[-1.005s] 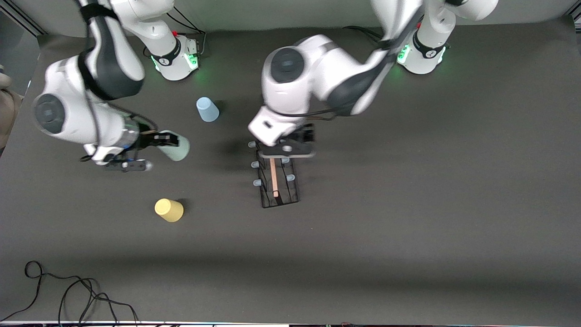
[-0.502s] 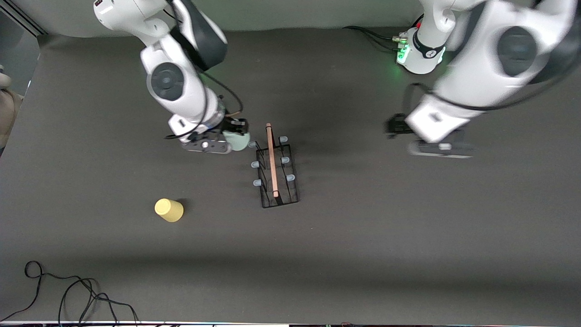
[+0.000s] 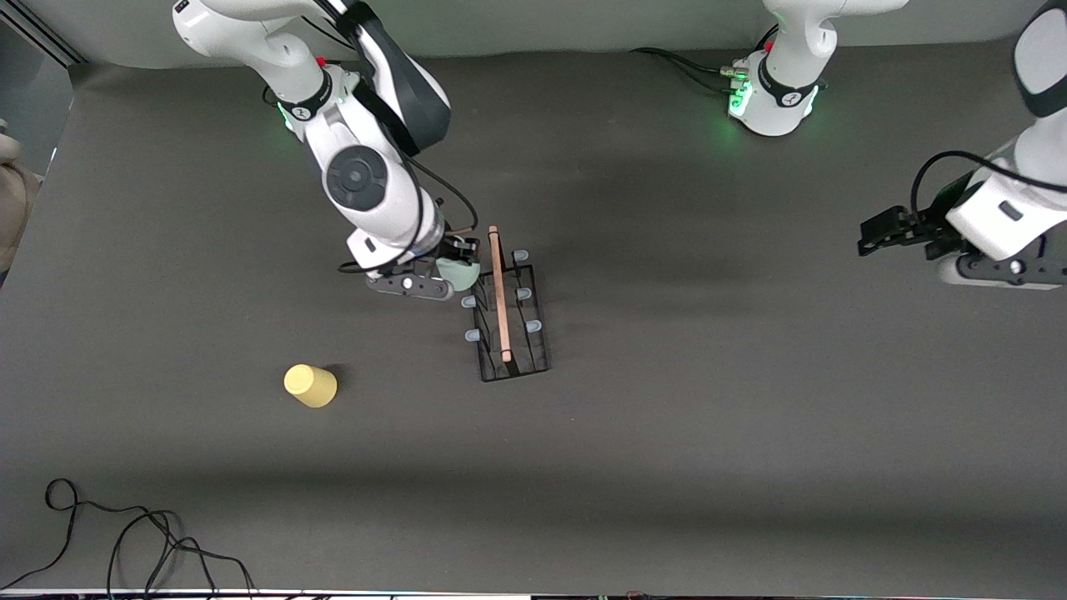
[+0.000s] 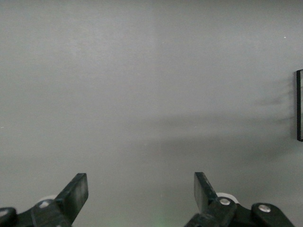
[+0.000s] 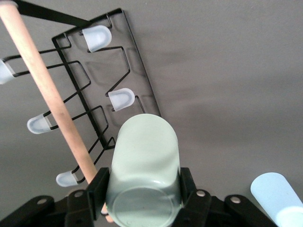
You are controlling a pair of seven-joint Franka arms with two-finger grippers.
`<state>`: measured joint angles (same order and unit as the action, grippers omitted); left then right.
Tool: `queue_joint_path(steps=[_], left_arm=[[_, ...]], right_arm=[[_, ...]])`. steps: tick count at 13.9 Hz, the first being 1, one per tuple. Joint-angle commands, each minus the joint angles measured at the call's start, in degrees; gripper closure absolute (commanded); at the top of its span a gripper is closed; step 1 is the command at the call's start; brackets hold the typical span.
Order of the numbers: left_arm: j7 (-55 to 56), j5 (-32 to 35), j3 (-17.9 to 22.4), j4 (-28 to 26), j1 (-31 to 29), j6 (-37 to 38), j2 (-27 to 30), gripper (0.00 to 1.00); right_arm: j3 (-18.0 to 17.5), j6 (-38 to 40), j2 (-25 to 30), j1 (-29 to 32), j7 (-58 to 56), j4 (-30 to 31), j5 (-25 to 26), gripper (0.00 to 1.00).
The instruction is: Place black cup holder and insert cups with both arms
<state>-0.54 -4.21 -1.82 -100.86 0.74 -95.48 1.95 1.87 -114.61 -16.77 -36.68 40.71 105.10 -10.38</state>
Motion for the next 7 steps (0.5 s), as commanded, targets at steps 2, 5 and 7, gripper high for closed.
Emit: queue_joint_path(steps=[2,5,7], left_arm=[[-0.2,1.9,0.2,7.1,0.1,7.4,0.4,0.0],[-0.4,2.1,0.3,8.9,0.1,8.8,0.2,0.0],[-0.8,5.2,0.1,8.8,0.5,10.0,0.2,0.0]], right_arm=[[0.9,0.3,-1.9,-0.7,1.7,-2.1,1.9,0.0],[2.7,1.0,-0.9,0.7,0.3,-3.0,1.6,0.0],[5.3,3.0,-0.8,2.0,-6.5,-3.9,1.6,0.0]])
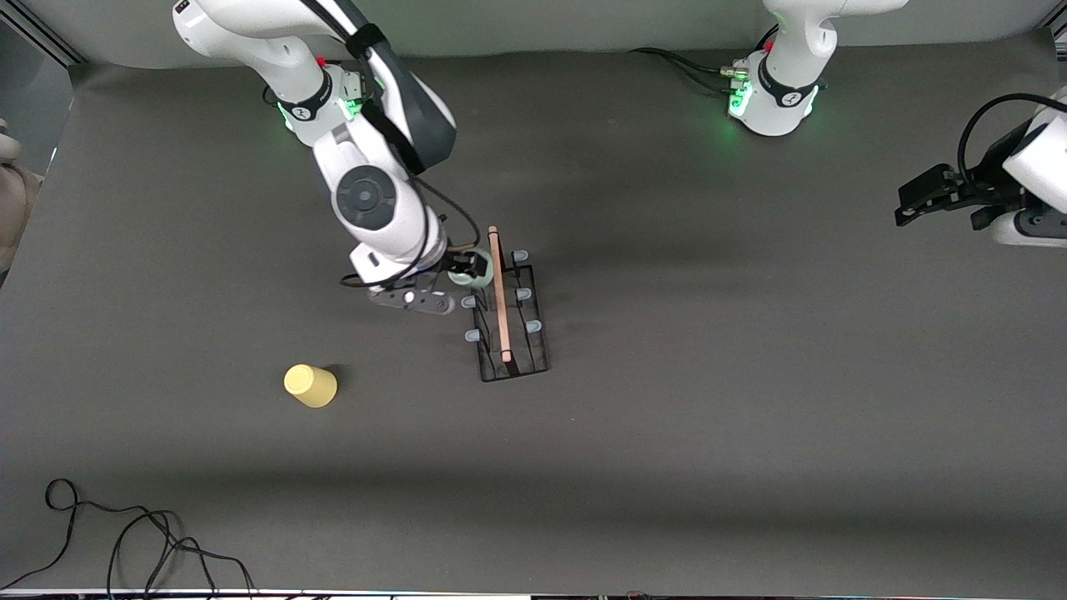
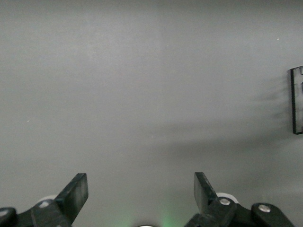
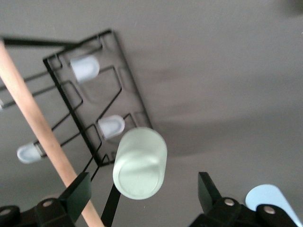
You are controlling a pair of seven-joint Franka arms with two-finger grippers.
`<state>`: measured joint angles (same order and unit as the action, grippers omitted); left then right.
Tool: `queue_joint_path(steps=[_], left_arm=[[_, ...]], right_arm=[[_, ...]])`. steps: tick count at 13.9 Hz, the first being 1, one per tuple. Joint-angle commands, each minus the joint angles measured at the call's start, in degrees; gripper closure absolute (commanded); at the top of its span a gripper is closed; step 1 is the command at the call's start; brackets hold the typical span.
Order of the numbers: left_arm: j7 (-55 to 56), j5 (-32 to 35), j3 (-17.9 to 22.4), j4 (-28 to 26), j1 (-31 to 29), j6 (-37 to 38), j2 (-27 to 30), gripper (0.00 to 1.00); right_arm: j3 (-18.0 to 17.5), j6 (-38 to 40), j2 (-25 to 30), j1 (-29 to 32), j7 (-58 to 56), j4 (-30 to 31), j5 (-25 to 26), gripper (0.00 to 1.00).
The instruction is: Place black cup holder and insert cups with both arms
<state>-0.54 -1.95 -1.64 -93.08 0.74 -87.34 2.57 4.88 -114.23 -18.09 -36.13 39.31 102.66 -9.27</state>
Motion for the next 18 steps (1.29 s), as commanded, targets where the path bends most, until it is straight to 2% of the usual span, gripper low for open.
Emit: queue_joint_path(steps=[1,4,6,9,12,13,14,15,18], left_arm=[[-1.0,3.4,-0.1,1.1,0.5,1.7,-0.5,0.0],[-3.5,3.5,0.1,0.7,0.0,1.5,-0.5,0.0],[-3.5,3.5,0.2,0.6,0.0,1.4,-0.5,0.0],[-3.5,3.6,0.2,0.6,0.2,1.6,-0.5,0.0],[-3.4,3.5,0.0,0.6,0.6,1.6,-0.5,0.0],[-3.4,3.4,0.0,0.6,0.7,1.7,-0.5,0.0],[-3.4,3.3,0.0,0.7,0.5,1.7,-0.5,0.0],[-3.4,3.1,0.0,0.7,0.4,1.7,-0.5,0.0],[-3.4,3.0,0.0,1.1,0.2,1.4,-1.1,0.0]], right_arm=[[4.8,2.7,0.4,2.3,-11.0,-1.5,0.5,0.0],[12.8,-1.7,-0.8,3.3,-24.8,-1.0,0.9,0.0],[15.3,-5.9,-3.1,3.3,-27.4,-0.4,1.2,0.0],[21.6,-10.6,-8.0,4.2,-34.7,0.4,0.3,0.0],[21.7,-17.0,-11.0,6.5,-34.0,3.0,-0.2,0.0],[21.7,-19.3,-13.4,6.8,-34.1,2.9,-3.3,0.0],[21.6,-21.1,-14.5,6.3,-35.0,2.9,-7.8,0.0],[21.5,-21.4,-14.8,5.9,-35.0,2.6,-10.0,0.0],[21.5,-21.6,-14.9,5.4,-35.3,2.7,-10.6,0.01]])
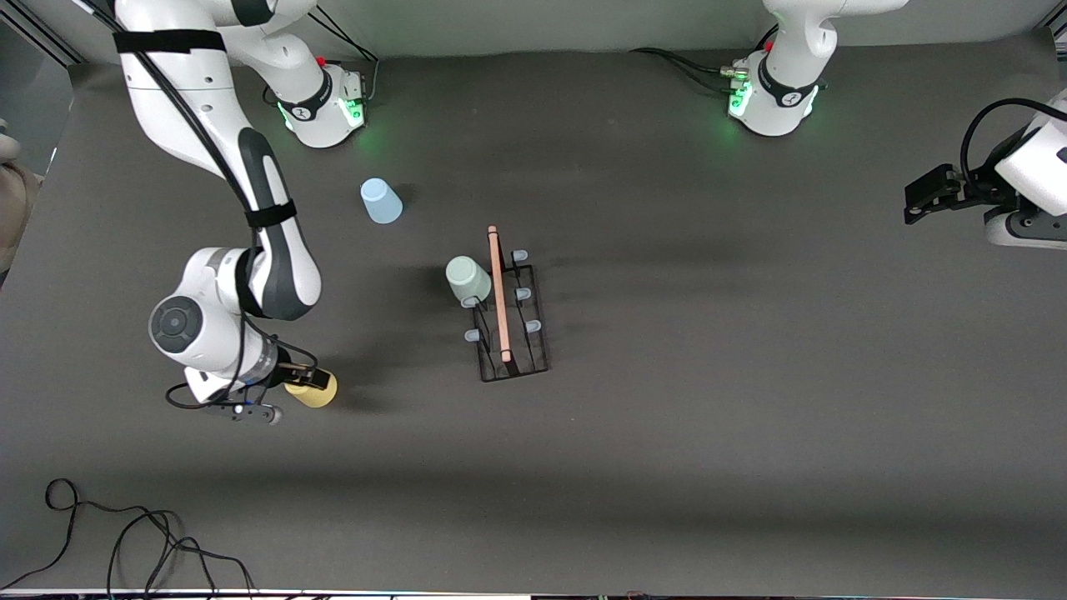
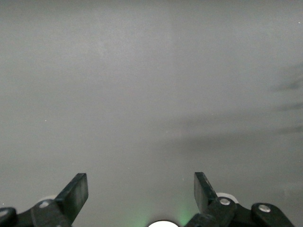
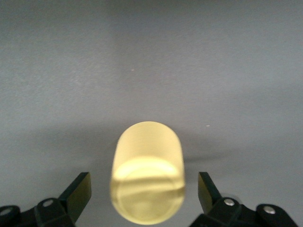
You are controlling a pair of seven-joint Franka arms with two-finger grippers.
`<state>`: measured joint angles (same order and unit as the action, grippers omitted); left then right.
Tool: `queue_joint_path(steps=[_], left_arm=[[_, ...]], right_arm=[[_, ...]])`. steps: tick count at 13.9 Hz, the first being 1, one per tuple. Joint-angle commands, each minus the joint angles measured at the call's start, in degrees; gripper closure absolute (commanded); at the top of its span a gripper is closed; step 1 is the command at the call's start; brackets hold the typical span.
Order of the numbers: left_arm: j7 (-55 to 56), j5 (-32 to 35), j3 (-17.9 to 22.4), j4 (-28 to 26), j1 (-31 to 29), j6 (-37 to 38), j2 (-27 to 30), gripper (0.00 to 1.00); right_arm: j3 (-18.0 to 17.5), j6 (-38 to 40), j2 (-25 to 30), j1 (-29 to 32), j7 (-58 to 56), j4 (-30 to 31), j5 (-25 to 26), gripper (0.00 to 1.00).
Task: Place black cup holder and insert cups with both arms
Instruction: 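Move the right gripper to the yellow cup and grasp it, then carry the yellow cup to the rack and hang it on a peg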
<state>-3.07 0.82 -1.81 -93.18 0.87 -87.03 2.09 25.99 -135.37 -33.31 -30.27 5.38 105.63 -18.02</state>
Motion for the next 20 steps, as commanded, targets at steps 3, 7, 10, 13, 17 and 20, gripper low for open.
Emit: queue_joint_path(steps=[3,7,10,13,17,20], left_arm=[[-0.7,0.2,0.0,1.2,0.6,1.3,-0.5,0.0],[-0.9,0.3,0.0,1.2,0.6,1.3,-0.5,0.0],[-0.9,0.3,0.0,1.3,0.7,1.2,-0.5,0.0],[-0.9,0.4,0.0,1.3,0.7,1.2,-0.5,0.0],[-0.9,0.5,0.0,1.3,0.7,1.2,-0.5,0.0],[-0.9,0.5,0.0,1.4,0.7,1.2,-0.5,0.0]], right_arm=[[0.4,-0.3,0.4,-0.6,-5.9,0.7,-1.7,0.39],[0.4,5.4,3.6,-1.0,-5.6,0.4,-1.8,0.73],[0.5,12.2,7.0,-4.7,-2.7,-4.3,-2.0,0.73],[0.5,18.4,7.5,-9.2,10.8,-11.4,-2.0,0.74],[0.4,18.1,6.6,-18.0,23.9,-14.6,-2.9,0.76],[0.5,17.3,5.5,-22.3,28.5,-16.2,-6.7,0.76]])
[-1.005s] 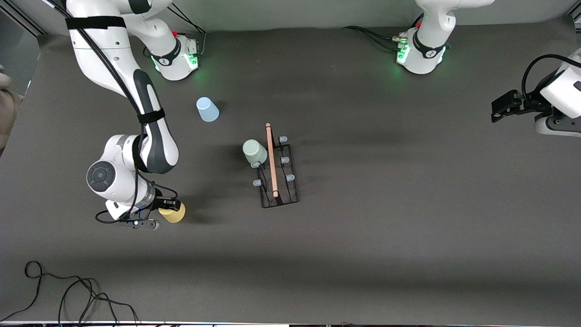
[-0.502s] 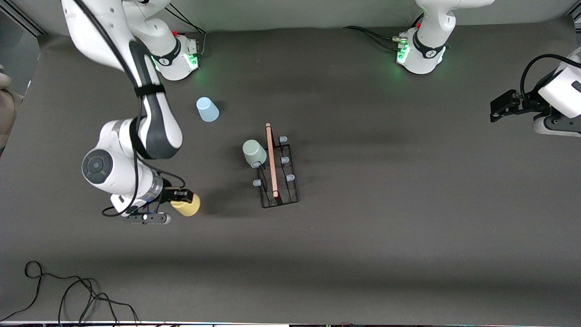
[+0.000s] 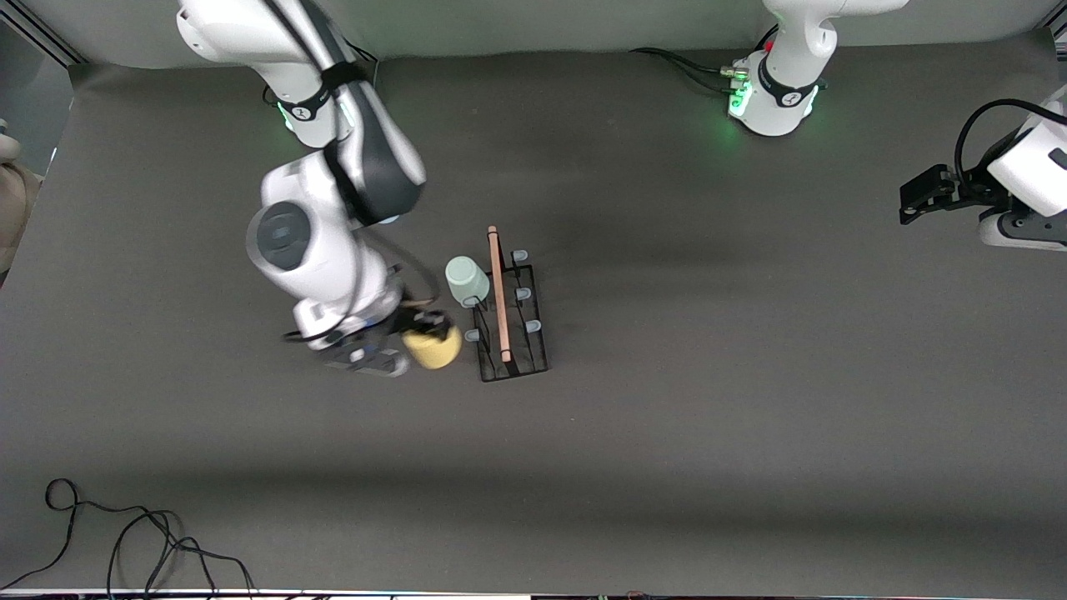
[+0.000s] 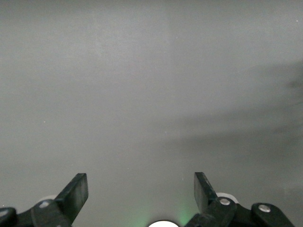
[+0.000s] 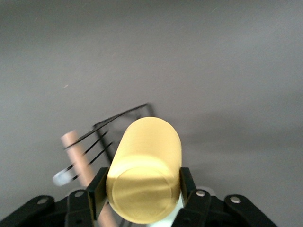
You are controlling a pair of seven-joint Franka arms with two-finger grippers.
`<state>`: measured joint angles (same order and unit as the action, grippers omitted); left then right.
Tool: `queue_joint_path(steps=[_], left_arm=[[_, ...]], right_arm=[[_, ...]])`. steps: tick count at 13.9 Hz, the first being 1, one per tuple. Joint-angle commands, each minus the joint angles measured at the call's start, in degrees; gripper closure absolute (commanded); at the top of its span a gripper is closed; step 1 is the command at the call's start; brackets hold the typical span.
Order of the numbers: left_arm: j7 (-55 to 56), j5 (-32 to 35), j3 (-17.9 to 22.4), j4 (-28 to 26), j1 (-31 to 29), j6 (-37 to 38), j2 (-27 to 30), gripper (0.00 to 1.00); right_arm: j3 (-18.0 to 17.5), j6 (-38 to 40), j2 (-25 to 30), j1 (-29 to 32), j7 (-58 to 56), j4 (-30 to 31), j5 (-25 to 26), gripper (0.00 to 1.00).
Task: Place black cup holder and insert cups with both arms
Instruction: 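Carry the yellow cup to the rack and hang it on a peg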
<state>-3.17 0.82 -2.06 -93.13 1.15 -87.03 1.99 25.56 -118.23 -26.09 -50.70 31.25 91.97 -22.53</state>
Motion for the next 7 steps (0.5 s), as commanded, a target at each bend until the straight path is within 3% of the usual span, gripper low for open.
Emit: queue_joint_path(steps=[1,7], left_arm=[[-0.8,0.6,0.2,1.3,0.4,1.2,-0.4,0.0],[-0.8,0.6,0.1,1.3,0.4,1.2,-0.4,0.0]], right_arm=[[0.9,0.0,-2.3,-3.9,4.0,-2.6,-2.1,0.76],[1.2,-0.7,-3.4,-4.2,4.9,-2.2,1.6,0.76]])
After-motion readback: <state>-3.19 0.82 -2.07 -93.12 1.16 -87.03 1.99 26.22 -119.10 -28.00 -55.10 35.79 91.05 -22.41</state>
